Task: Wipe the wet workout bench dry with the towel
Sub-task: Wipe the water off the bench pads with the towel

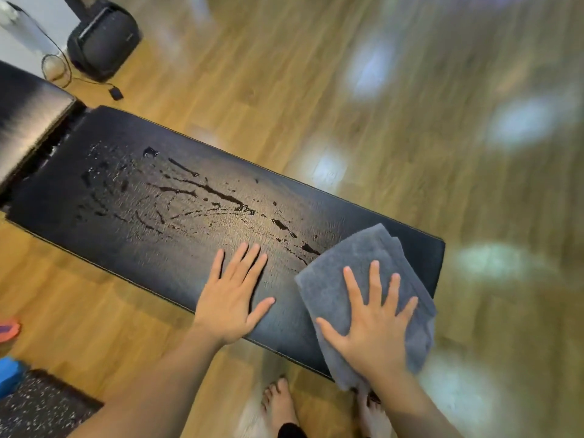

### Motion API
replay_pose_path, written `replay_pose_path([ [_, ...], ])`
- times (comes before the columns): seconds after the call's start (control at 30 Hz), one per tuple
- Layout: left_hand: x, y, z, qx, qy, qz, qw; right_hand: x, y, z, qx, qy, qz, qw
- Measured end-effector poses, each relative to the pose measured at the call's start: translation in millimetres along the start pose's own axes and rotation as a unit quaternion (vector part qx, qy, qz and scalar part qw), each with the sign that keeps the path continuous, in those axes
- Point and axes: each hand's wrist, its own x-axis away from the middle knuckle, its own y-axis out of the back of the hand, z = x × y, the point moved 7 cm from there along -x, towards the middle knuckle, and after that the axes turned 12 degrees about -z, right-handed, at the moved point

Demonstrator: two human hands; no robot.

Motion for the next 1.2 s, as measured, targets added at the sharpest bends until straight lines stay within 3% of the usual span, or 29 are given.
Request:
replay_pose_path([
  [0.2, 3.5, -1.0, -0.2, 0.045, -0.028, -0.067, 0.996, -94.7, 1.7, -13.2, -0.011, -0.12, -0.025, 0.992],
  [0.3, 2.0, -1.4, 2.2, 0.063, -0.022, -0.094, 0.993, -108.3, 3.7, -11.4, -0.023, -0.135, -0.029, 0.99],
  [0.43, 4.4, -0.3, 3.6, 0.061, -0.011, -0.099, 0.993, -28.5, 1.9, 16.0, -0.017, -0.064, -0.048, 0.997],
  [0.53, 4.8, 1.3, 2.4, 0.059, -0.009, -0.095, 0.994, 50.3, -7.3, 21.9, -0.001, -0.023, -0.019, 1.0],
  [0.63, 3.9, 2.5, 2.3, 0.06, -0.002, -0.095, 0.994, 76.1, -10.8, 6.2, 0.013, 0.002, 0.019, 1.0],
  [0.73, 3.9, 2.9, 1.3, 0.056, 0.002, -0.083, 0.995, 49.3, -6.2, -11.1, 0.013, -0.021, 0.032, 0.999],
  [0.9, 5.9, -1.1, 0.0, 0.035, -0.004, -0.07, 0.997, -64.5, 7.2, -34.4, -0.015, -0.138, 0.001, 0.99],
  [1.03, 4.8, 6.1, 1.0, 0.056, 0.006, -0.081, 0.995, -90.6, 8.0, -20.8, -0.033, -0.144, 0.006, 0.989],
  [1.1, 17.5, 13.6, 14.2, 0.09, 0.102, -0.12, 0.983, -62.2, 6.5, -9.7, -0.027, -0.109, -0.005, 0.994],
  [1.13, 30.3, 16.6, 31.5, 0.118, 0.218, -0.171, 0.954, -42.1, 5.3, -2.2, -0.02, -0.083, -0.008, 0.996],
  [1.17, 46.3, 26.3, 45.5, 0.151, 0.339, -0.241, 0.897, -20.3, 3.1, 4.8, -0.012, -0.06, -0.006, 0.998],
  [1.2, 65.3, 22.7, 61.8, 0.203, 0.48, -0.299, 0.799, 1.9, 0.0, 9.8, -0.005, -0.043, 0.005, 0.999],
])
